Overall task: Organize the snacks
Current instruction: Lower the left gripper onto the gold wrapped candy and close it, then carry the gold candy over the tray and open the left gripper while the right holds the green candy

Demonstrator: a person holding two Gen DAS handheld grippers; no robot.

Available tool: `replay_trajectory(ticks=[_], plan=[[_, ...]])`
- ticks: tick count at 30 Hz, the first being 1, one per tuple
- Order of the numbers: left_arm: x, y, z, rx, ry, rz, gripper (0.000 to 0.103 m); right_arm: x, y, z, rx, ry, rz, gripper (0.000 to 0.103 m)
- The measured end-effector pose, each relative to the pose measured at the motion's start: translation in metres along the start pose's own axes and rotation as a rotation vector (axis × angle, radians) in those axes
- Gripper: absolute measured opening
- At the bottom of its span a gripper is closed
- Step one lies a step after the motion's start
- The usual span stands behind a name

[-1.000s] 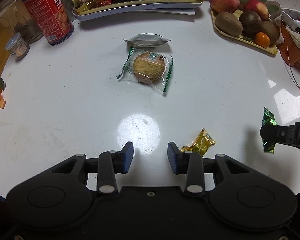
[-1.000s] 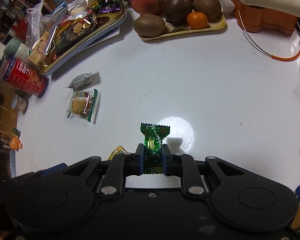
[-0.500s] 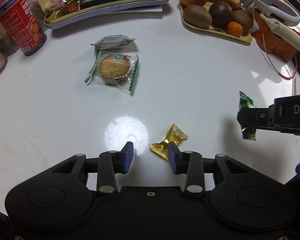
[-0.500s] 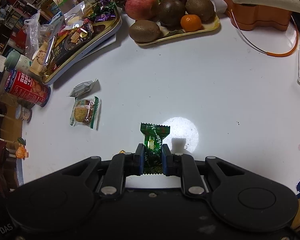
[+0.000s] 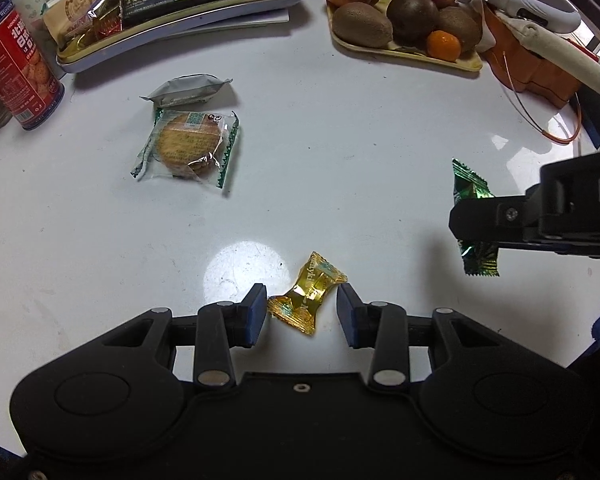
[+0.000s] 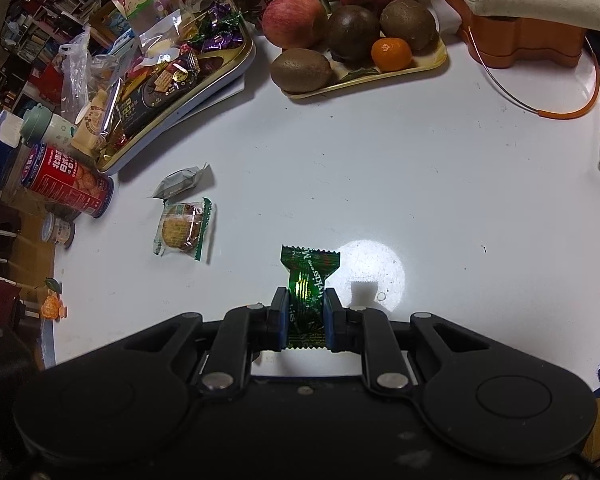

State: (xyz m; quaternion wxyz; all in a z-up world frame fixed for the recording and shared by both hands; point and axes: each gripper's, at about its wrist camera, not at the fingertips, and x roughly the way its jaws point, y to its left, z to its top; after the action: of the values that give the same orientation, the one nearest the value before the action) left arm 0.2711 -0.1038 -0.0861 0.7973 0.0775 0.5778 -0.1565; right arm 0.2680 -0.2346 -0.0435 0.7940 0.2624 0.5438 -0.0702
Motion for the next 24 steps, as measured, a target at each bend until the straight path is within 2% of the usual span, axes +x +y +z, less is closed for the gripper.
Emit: replay_trajectory(ticks=[8,11,13,14,15,19,24], plan=[[0.017,-0.006,0.002,-0.027,0.029,-0.002,0.048,-0.006,-0.004,0.002,0.015,-0.016,0.008,0.019],[0.017,-0.01,0.003,-0.03,0.018,-0.003,0.047,-0.009,-0.003,0.002,0.004,-0.036,-0.005,0.019],[0.016,-0.011,0.003,-0.033,0.011,-0.01,0.043,-0.011,-0.003,0.002,-0.005,-0.05,-0.009,0.019],[0.016,-0.01,0.003,-0.041,0.005,-0.02,0.032,-0.013,-0.003,0.002,-0.008,-0.054,-0.008,0.019],[0.016,-0.009,0.003,-0.049,0.008,-0.036,0.027,-0.014,-0.003,0.002,-0.01,-0.057,-0.006,0.019],[0.013,0.0,0.002,-0.11,0.015,-0.095,0.026,-0.02,-0.003,0.0,-0.022,-0.072,0.005,0.019],[-0.014,0.01,0.003,-0.144,-0.063,-0.069,0.026,-0.03,-0.004,-0.002,-0.03,-0.112,0.015,0.019]])
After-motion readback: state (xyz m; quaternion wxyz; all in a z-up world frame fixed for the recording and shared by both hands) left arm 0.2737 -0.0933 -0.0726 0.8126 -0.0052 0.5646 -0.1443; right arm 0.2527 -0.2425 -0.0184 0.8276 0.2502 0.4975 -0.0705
